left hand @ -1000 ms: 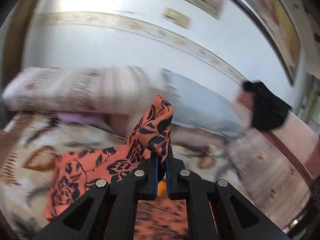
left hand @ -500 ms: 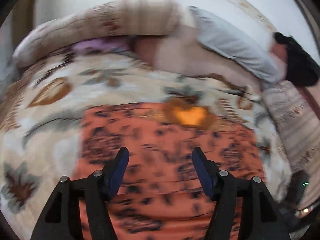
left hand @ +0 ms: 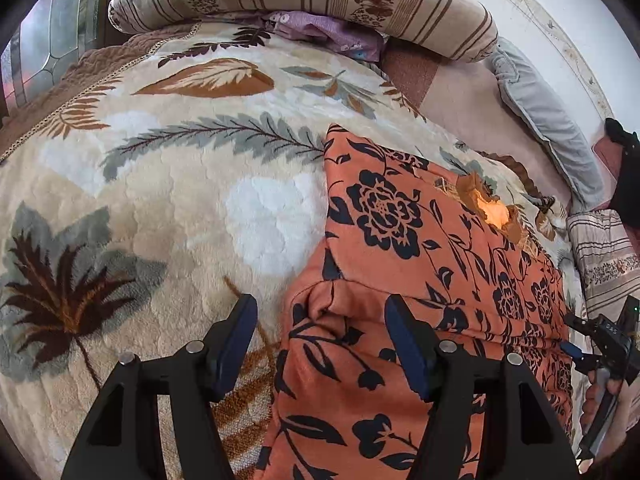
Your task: Fold small clothes
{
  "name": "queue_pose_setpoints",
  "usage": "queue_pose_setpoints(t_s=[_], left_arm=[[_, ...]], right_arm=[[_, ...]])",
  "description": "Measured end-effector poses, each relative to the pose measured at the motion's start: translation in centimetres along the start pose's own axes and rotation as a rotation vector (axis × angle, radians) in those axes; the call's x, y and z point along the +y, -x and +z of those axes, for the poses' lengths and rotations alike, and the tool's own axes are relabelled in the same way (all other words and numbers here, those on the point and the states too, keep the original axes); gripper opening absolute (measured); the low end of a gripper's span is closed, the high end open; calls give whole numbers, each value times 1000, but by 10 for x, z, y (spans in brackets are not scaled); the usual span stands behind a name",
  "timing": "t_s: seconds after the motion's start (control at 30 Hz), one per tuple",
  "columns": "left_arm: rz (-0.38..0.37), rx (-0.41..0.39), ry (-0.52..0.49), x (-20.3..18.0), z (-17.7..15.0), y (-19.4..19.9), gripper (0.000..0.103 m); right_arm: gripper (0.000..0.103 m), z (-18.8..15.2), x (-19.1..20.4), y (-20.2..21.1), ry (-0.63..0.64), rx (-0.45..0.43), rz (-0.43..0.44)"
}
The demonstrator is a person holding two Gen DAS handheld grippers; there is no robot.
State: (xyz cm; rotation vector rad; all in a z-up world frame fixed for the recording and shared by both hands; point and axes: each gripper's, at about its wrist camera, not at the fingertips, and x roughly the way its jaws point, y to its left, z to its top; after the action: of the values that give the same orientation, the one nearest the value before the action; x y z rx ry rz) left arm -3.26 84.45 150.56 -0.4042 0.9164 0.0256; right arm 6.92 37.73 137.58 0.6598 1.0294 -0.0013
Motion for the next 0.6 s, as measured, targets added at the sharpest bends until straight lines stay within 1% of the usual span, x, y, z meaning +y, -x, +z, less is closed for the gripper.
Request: queue_pose_setpoints(t_s=[0.03,0.07,0.1,0.13,0.17,0.2,0.23,0.3,0.33,0.4,0.43,0.47,0.5,0.53,0.57,0.6], left_arm=[[-6,-1,3,1,-1,-1,67],[-9,-6,8,2,-6,-6,67],[-12,-8,10,2,-5,-8,67],[-14,-8,12,2,-7,-10,67],[-17,-6,13,3,-8,-16,67],[-21,-5,15,4,-9,-21,67],[-25,-3,17,5,-8,-23,67],[-31,-1,26,9,-9,-34,67],[-34,-1,31,10,-9,-34,67],[-31,-2,29,11,-8,-46,67],[-30,-2,23,11,-8,-50,67],[-28,-3,18,11,-9,-55,67],[-27,-3,12,13,-9,-60,67],[-25,-5,10,12,-10,-60,67],[-24,-4,7,13,-10,-64,67],[-22,-3,7,13,-10,-66,67]], right_arm=[[69,0,5,-1,20,2,-32],[50,1,11,-3,51,10,-67],[21,1,17,-5,79,30,-86],[20,0,23,-5,104,40,-107],[16,0,30,-2,135,28,-133],[15,-4,41,5,183,-3,-162],[15,-7,50,14,219,-36,-179],[15,-15,59,27,251,-88,-202],[15,-20,59,26,256,-91,-217],[23,-27,47,11,262,-50,-256],[28,-29,37,-1,247,-8,-266],[29,-30,33,-6,233,3,-245],[38,-32,29,1,222,-33,-219],[48,-31,26,6,204,-40,-213],[68,-31,24,11,181,-41,-194],[68,-30,22,18,165,-55,-177]])
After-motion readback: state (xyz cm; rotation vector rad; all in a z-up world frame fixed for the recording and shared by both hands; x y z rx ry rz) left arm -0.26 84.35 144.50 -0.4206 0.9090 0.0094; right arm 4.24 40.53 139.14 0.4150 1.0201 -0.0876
